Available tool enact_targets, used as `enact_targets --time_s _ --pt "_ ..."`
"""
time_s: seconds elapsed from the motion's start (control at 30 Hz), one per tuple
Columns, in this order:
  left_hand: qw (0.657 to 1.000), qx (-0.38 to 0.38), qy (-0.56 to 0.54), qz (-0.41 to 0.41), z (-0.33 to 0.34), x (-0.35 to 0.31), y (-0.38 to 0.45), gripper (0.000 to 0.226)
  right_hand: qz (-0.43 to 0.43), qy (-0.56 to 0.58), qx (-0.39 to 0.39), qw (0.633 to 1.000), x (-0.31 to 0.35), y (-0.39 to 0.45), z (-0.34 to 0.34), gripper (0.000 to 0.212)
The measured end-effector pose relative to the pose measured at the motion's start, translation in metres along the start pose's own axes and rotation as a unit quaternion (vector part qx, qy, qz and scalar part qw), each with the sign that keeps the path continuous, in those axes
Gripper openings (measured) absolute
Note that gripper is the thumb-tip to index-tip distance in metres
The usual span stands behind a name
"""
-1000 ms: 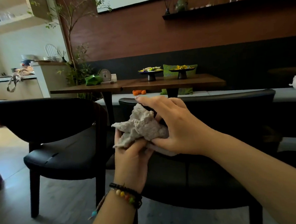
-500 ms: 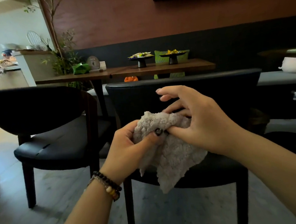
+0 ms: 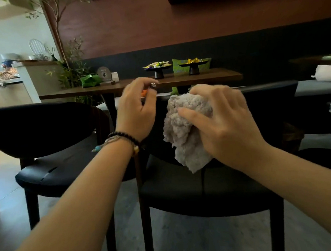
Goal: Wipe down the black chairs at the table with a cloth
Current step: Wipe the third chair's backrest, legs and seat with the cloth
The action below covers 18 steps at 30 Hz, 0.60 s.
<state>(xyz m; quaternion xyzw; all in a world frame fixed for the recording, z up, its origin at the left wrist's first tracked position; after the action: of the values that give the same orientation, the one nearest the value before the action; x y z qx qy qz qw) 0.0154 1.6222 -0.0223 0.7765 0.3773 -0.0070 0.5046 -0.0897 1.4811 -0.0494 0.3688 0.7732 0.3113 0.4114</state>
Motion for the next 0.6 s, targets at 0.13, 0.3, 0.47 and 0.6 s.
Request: enact_targets --time_s 0.13,0.3,0.47,0.6 --pt "1.000 0.003 0.004 -0.006 0.019 0.012 0.007 0.033 -0.093 -0.127 -0.015 0.987 0.026 -0.010 0.025 0.026" --pt "0.999 -0.043 0.007 0.022 0.017 0.010 0.007 0.036 -0.118 -0.196 0.115 0.967 0.014 -0.019 0.080 0.069" --pt "0.998 -0.065 0.011 0.025 0.019 0.014 0.003 0.036 -0.157 -0.144 0.003 0.977 0.025 -0.020 0.070 0.036" --pt "0.995 -0.095 0.011 0.031 0.020 0.014 0.003 0.042 -0.216 -0.088 0.022 0.972 0.041 -0.030 0.085 0.021"
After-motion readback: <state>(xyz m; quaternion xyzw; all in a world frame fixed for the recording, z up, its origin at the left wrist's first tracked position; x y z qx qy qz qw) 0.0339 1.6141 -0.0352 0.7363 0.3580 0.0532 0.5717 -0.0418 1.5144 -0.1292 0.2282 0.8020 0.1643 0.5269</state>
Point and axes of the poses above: each hand's wrist, its own y-axis towards the middle knuckle, its own z-axis out of the palm, x = y × z, the point moved 10 cm from there along y, towards the middle knuckle, and after that the axes turned 13 degrees about x, right-handed, at the moved point
